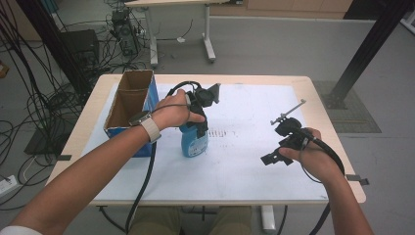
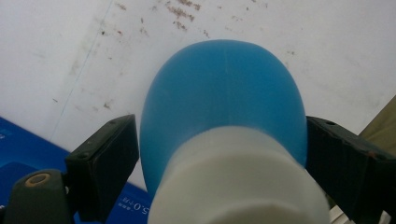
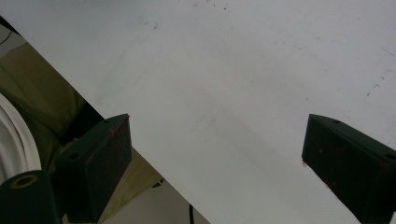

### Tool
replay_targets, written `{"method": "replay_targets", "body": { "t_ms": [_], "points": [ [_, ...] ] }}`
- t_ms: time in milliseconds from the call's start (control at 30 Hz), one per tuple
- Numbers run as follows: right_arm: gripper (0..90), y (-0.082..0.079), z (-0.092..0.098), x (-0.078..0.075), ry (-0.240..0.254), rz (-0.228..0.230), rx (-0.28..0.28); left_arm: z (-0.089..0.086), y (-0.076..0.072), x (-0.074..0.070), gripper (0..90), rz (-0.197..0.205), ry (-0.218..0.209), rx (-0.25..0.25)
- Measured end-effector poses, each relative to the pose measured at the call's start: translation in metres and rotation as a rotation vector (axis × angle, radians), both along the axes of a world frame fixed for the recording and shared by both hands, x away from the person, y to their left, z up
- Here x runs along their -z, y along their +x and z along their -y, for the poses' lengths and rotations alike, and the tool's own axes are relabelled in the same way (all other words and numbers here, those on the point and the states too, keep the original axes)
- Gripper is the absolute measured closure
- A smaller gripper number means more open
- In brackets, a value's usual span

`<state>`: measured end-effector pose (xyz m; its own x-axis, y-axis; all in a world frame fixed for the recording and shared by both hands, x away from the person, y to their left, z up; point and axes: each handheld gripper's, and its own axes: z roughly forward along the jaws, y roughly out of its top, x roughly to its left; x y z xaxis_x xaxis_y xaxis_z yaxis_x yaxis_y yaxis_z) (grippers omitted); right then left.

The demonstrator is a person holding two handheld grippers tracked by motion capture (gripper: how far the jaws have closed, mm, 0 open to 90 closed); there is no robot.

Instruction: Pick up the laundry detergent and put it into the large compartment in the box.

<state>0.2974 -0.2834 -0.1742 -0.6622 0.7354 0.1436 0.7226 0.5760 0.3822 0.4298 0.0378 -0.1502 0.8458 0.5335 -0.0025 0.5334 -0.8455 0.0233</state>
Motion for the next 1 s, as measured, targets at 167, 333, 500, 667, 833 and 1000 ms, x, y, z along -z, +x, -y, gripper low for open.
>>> {"method": "replay_targets", "body": {
  "t_ms": [167, 333, 500, 667, 833, 1000],
  "points": [
    [8.4, 0.0003, 0.0001, 0.0008, 0.003, -0.002, 0.000, 0.0016, -0.0014, 0.0024, 14.0, 0.005, 0.001, -0.003],
    [8.4, -0.0001, 0.0003, 0.0008, 0.003, -0.001, 0.001, 0.0018, -0.0020, 0.0052, 14.8, 0.008, 0.001, -0.003],
    [8.4, -0.0009, 0.0006, 0.0008, 0.003, 0.001, 0.000, 0.0003, -0.0026, 0.0060, 16.1, 0.014, -0.002, -0.008],
    [8.4, -0.0010, -0.0005, 0.0006, 0.004, 0.001, -0.001, -0.0002, -0.0034, 0.0061, 18.1, 0.023, -0.002, -0.003],
    [8.4, -0.0010, -0.0010, 0.0003, 0.005, 0.004, -0.004, -0.0001, -0.0040, 0.0062, 21.3, 0.028, -0.002, -0.003],
    [8.4, -0.0010, -0.0008, 0.0013, 0.006, 0.004, -0.005, -0.0013, -0.0043, 0.0066, 24.4, 0.035, -0.007, -0.004]
  ]
}}
